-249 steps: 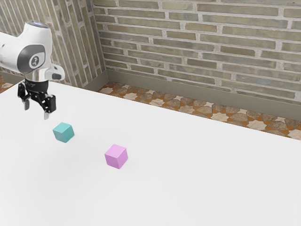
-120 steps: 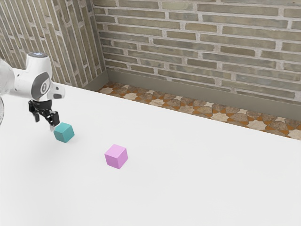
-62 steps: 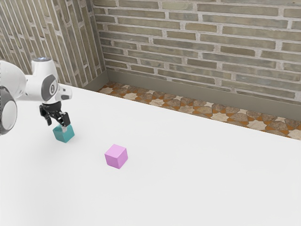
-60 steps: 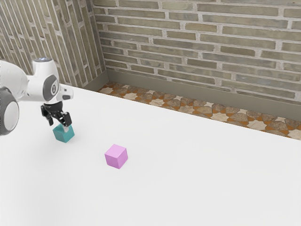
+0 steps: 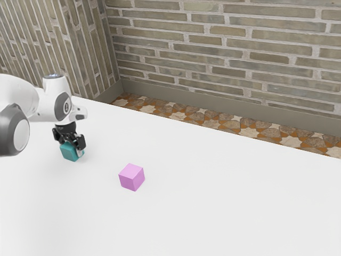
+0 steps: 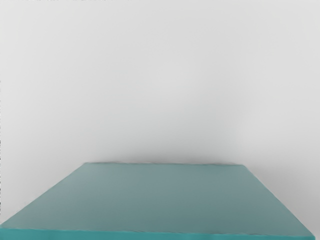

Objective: Pick up the blue block with one arm, and put the blue block on the pink block with one arm

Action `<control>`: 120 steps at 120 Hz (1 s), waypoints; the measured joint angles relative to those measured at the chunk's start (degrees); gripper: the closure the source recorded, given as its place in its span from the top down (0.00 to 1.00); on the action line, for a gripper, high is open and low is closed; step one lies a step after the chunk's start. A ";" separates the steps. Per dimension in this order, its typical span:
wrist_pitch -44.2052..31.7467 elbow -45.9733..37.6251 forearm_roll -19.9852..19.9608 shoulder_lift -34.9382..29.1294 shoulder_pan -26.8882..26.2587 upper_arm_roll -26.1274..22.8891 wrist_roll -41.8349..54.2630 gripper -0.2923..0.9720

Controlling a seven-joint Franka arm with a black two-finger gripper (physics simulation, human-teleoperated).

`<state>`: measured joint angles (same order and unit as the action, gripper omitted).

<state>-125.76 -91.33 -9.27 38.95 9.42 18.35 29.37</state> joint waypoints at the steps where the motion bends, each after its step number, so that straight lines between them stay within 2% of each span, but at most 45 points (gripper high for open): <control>1: 0.00 0.04 -0.03 0.04 0.02 -0.01 0.01 0.64; 12: -0.01 0.29 -0.21 0.25 0.13 -0.11 0.04 0.59; 34: -0.02 0.23 -0.14 -0.04 -0.41 -0.10 -0.06 0.59; 42: 0.44 0.18 -0.17 -0.89 -1.03 -0.09 -0.05 0.54; 54: 2.10 0.14 -0.14 -3.23 -1.88 -0.08 -0.06 0.53; 95: 7.21 -3.64 -2.33 -12.63 -12.02 0.73 -1.53 0.53; 120: 8.37 -5.81 -2.53 -14.46 -17.84 0.96 -4.01 0.53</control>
<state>-117.39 -97.15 -11.80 24.50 -8.42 19.30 25.36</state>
